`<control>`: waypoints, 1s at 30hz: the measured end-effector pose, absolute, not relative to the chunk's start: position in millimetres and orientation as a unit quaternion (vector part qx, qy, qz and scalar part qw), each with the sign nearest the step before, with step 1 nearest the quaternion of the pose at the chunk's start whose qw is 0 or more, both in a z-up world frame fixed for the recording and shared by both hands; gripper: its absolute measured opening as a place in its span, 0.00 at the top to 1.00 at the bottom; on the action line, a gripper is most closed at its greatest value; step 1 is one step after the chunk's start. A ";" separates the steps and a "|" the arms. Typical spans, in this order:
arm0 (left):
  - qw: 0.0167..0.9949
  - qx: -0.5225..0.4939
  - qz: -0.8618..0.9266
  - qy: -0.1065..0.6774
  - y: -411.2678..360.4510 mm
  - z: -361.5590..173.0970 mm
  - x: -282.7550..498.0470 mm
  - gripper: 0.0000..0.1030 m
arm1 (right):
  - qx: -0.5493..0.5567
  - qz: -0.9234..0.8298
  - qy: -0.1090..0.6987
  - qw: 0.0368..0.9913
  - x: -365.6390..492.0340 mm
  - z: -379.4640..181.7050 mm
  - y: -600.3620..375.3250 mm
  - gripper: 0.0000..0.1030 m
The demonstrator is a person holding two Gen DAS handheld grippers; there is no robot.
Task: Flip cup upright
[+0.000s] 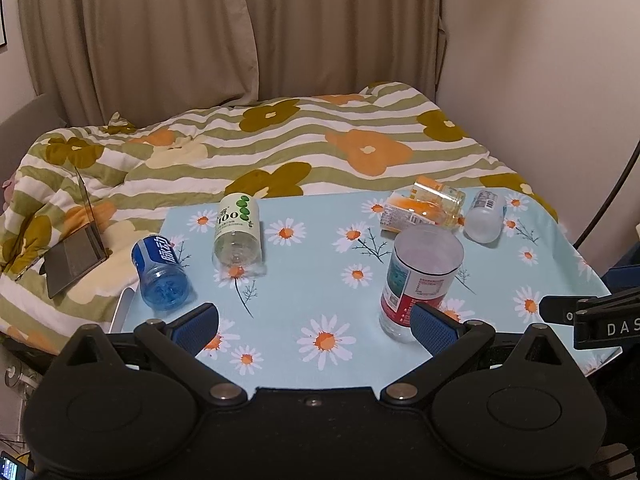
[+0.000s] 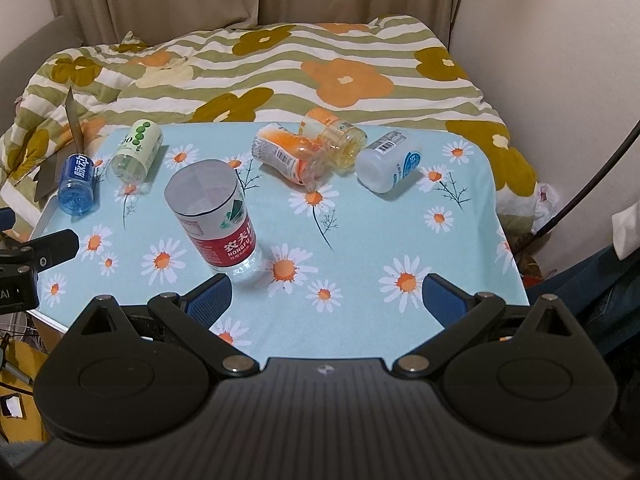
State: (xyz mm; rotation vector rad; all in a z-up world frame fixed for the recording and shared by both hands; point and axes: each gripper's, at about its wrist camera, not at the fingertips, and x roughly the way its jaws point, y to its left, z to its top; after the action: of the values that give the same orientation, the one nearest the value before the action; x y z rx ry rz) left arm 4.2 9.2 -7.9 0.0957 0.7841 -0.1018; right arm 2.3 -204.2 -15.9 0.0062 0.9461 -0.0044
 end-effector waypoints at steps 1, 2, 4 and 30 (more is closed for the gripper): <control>0.922 0.046 -0.050 0.382 9.2 -7.8 4.0 0.00 | 0.003 -0.002 0.455 0.890 2.2 -15.7 -204.3 0.00; 0.922 0.046 -0.050 0.382 9.4 -7.8 4.2 0.00 | 0.002 -0.002 0.455 0.890 2.2 -15.8 -204.1 0.00; 0.922 0.046 -0.050 0.381 9.1 -7.7 4.1 0.00 | 0.003 -0.002 0.456 0.890 2.2 -15.8 -204.2 0.00; 0.923 0.049 -0.054 0.377 11.0 -5.8 5.9 0.00 | 0.004 -0.011 0.457 0.889 1.4 -17.9 -203.2 0.00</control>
State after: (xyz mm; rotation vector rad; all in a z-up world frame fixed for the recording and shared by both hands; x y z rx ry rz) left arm 5.9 11.0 -5.8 0.1014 0.7745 -0.1104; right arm 1.4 -203.2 -17.9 0.0076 0.9494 -0.0229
